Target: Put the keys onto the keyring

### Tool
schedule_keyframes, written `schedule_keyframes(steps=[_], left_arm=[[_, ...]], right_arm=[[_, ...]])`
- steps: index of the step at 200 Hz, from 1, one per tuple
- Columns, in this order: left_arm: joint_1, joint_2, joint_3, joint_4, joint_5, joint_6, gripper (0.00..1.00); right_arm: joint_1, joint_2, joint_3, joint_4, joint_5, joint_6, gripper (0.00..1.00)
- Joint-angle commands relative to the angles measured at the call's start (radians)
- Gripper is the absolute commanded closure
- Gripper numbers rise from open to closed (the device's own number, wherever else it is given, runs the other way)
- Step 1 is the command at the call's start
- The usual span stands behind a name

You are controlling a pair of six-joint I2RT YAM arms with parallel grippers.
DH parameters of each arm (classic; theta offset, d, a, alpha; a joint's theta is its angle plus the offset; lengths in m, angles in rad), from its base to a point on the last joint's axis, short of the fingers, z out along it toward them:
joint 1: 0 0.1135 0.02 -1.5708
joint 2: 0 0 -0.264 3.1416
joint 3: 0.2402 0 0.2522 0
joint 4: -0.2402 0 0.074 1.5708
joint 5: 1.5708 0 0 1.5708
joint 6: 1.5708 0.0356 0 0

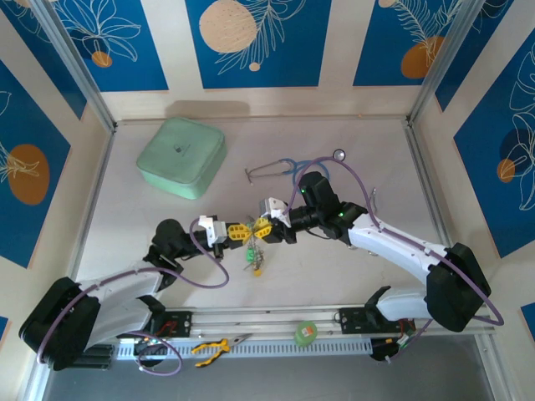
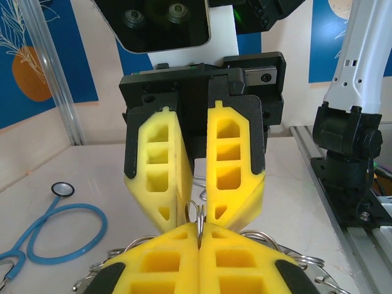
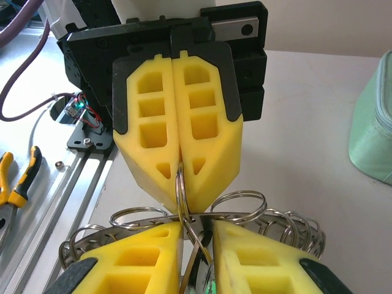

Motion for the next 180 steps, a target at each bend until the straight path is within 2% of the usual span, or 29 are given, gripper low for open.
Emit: schedule_keyframes(steps=[1, 68, 116, 141, 157, 167, 180], left_arm=[[-0.007, -0.013, 0.014, 0.017, 0.031, 0.012, 1.0], [-0.007, 0.006, 0.023, 0.01, 0.036, 0.017, 1.0], [-0.007, 0.008, 0.031, -0.027, 0.035, 0.03, 1.0], [-0.008, -0.002, 0.031, -0.044, 0.021, 0.039, 1.0], [-0.008, -0.008, 0.033, -0.06, -0.005, 0.042, 0.76], [-0.007, -0.018, 0.035, -0.079, -0.012, 0.05, 0.72], [-0.008, -0.036, 0.048, -0.137, -0.021, 0.072, 0.73]], right_arm=[[0.008, 0.0, 0.032, -0.003, -0.053, -0.009, 0.79], [0.008, 0.0, 0.038, -0.008, -0.075, -0.024, 0.83], [0.012, 0.008, 0.055, -0.036, -0.081, -0.048, 1.0], [0.011, 0.005, 0.052, -0.045, -0.083, -0.05, 1.0], [0.01, 0.005, 0.057, -0.062, -0.085, -0.052, 1.0], [0.01, 0.01, 0.066, -0.085, -0.082, -0.057, 1.0], [0.012, 0.018, 0.081, -0.123, -0.072, -0.07, 1.0]])
